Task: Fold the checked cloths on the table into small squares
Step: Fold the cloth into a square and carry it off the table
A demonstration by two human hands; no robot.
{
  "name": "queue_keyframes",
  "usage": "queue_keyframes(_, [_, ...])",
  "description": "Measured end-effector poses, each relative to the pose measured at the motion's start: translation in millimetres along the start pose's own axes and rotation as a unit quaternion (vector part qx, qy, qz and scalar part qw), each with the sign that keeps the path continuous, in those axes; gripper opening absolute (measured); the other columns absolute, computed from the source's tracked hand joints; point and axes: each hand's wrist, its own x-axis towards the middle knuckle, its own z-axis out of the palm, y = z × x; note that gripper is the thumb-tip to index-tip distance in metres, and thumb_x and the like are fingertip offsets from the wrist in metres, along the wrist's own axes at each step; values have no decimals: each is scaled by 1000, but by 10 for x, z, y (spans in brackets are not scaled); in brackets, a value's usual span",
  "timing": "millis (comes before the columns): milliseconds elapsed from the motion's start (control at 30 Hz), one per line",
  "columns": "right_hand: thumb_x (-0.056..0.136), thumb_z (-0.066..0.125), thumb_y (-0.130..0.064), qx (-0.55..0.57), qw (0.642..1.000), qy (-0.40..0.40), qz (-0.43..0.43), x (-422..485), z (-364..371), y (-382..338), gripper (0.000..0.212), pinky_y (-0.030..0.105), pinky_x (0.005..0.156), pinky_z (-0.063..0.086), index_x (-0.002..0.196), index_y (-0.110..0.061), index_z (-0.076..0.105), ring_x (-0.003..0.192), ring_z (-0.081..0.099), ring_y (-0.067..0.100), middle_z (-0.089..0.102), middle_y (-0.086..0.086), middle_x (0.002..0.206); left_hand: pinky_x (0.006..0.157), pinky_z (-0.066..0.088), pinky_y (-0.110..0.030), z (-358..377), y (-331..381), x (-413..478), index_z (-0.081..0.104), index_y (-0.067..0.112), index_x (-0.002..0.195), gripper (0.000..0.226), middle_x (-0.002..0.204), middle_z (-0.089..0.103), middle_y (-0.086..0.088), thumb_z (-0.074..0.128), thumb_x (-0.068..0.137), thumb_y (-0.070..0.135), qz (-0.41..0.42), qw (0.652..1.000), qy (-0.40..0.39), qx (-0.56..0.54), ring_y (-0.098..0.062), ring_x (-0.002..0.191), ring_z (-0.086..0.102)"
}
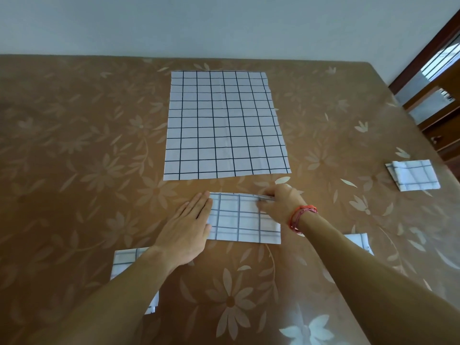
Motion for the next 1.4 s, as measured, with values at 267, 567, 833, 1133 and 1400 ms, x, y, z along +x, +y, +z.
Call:
queue_keyframes(267, [84,63,-21,76,993,58,69,-201,22,133,27,18,47,40,57,-22,56,56,53,13,53,-5,55,111,38,-36,-182,103,-71,34,10,147,52,157,28,-5,47,98,24,-6,994,83,-71,-19,143,30])
queue_keyframes(567, [85,67,-4,473,844,91,238,-557,184,88,9,27,45,54,83,2,60,68,68,23,65,12,79,96,51,-34,-21,436,-269,42,13,141,58,147,41,0,60,88,26,82,986,135,-60,-17,132,44])
queue_keyframes(833, [85,63,4,582,769,20,262,-761,399,50,4,35,55,58,87,2,60,81,68,32,67,20,88,90,54,-34,122,539,-283,57,6,130,47,129,58,-10,65,87,21,93,978,185,-26,-25,117,56])
queue_keyframes(1133, [83,70,-13,437,881,23,179,-959,452,123,30,37,53,59,108,-10,55,59,70,22,70,5,85,101,34,-35,180,457,-399,68,4,112,39,111,67,-7,43,83,10,106,966,237,8,-27,108,60])
queue_keyframes(1400, [51,76,-61,-19,978,96,-187,-1145,570,461,83,17,81,49,125,-31,52,100,49,1,45,-16,116,107,31,-38,188,430,-556,70,4,110,33,111,69,-8,65,78,5,87,969,232,0,-26,109,62])
